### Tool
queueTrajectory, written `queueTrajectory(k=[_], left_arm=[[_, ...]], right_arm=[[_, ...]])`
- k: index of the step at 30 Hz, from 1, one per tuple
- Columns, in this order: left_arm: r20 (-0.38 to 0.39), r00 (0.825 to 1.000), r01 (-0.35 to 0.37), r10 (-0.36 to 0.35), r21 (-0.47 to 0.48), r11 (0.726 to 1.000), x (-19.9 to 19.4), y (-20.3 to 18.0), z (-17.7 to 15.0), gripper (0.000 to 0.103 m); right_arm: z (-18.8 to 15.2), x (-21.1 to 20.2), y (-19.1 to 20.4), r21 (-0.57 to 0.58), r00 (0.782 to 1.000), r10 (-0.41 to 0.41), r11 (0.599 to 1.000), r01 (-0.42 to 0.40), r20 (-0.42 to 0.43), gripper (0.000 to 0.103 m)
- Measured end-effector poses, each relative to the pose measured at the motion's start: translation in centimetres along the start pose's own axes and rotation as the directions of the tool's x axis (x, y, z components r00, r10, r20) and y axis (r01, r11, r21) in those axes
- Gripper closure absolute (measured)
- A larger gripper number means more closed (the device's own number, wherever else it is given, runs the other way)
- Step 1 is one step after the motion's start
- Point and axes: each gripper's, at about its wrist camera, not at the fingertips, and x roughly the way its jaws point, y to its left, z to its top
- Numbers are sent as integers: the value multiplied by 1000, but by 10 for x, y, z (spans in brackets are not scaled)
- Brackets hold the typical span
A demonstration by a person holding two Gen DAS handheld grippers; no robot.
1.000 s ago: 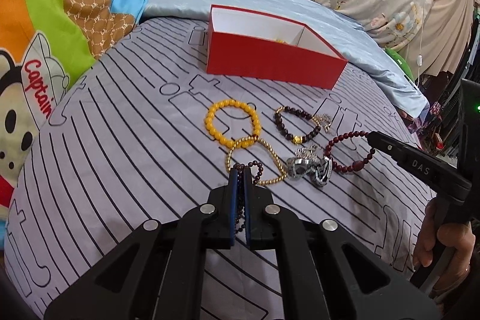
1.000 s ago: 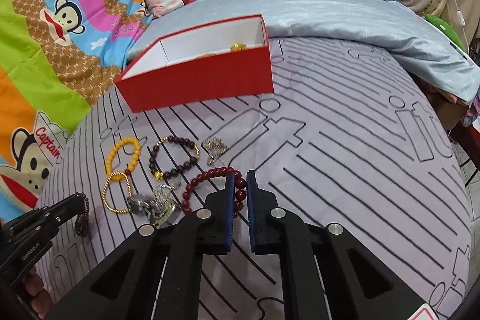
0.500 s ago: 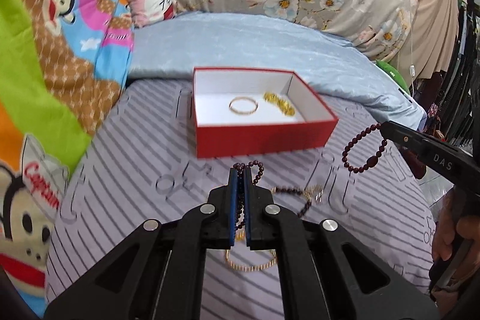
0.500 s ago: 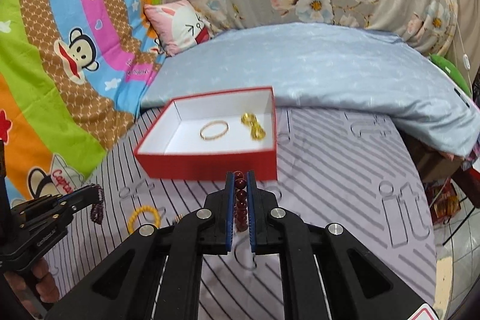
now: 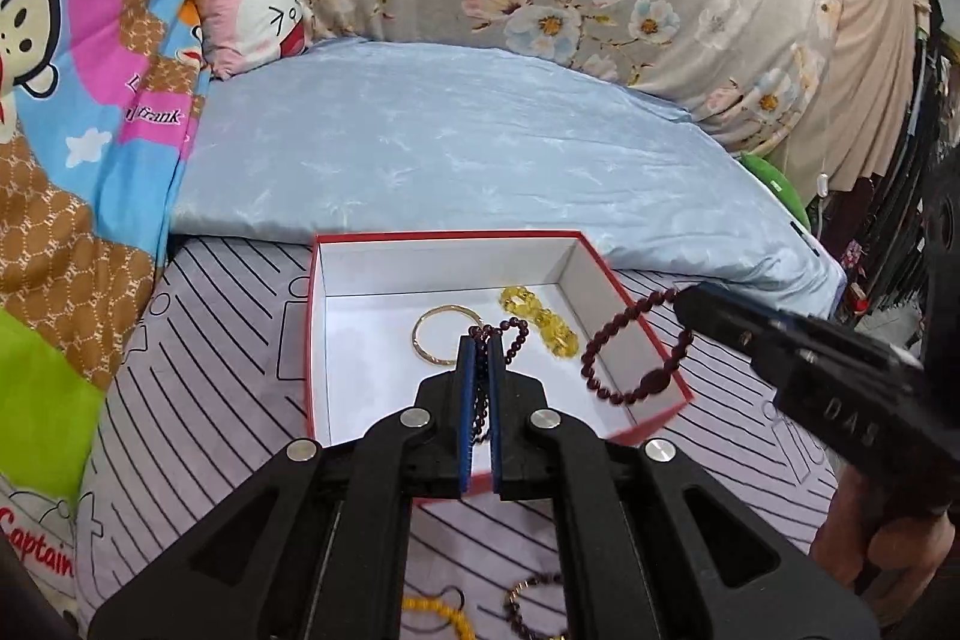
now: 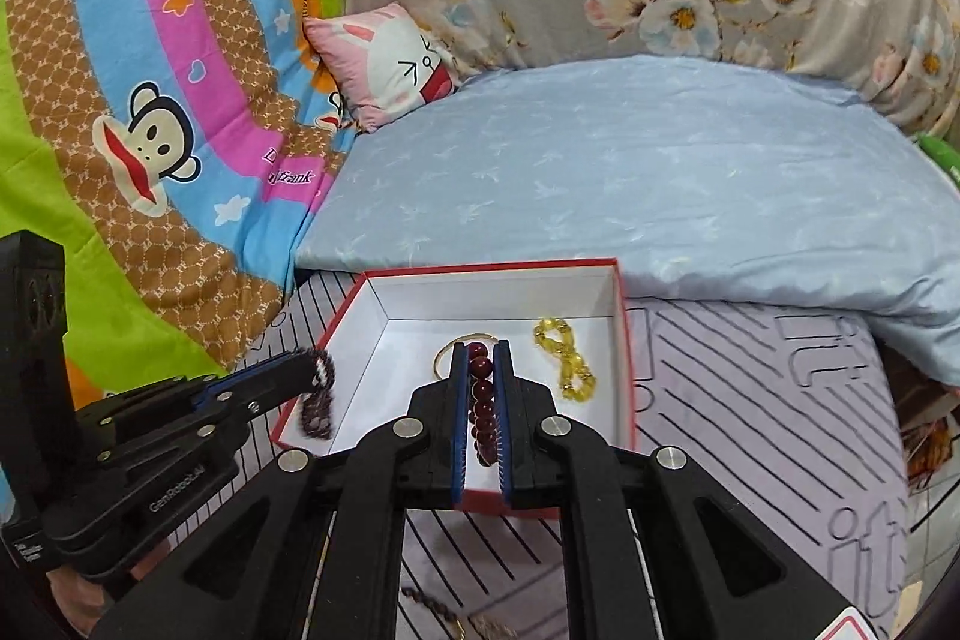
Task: Organize jewelry
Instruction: 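Carry both bracelets into the red box and open both tools, then move left tool to the gold bead chain while right tool approaches the silver pendant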
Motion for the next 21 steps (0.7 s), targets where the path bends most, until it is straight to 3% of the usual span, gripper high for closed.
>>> queueTrajectory(k=[6,11,13,15,17,21], left_arm=[[-48,999,-8,8,1,1000,41,3,1,99],[-66,997,-42,44,27,999,62,7,-2,98],[-51,995,-79,81,53,995,64,6,-2,91],[-27,993,-111,113,69,991,62,6,-1,69],[5,991,-132,132,75,988,55,5,1,59],[26,990,-140,138,60,988,40,7,-1,52]], right_arm=[[-7,47,-10,24,997,7,1000,-5,-72,95],[-20,76,-29,43,990,-37,998,43,-135,95],[-24,78,-41,69,989,-58,995,68,-138,92],[-27,73,-49,85,989,-73,993,85,-130,89],[-29,65,-52,91,990,-76,992,86,-116,86],[-35,44,-48,74,993,-85,993,91,-79,78]])
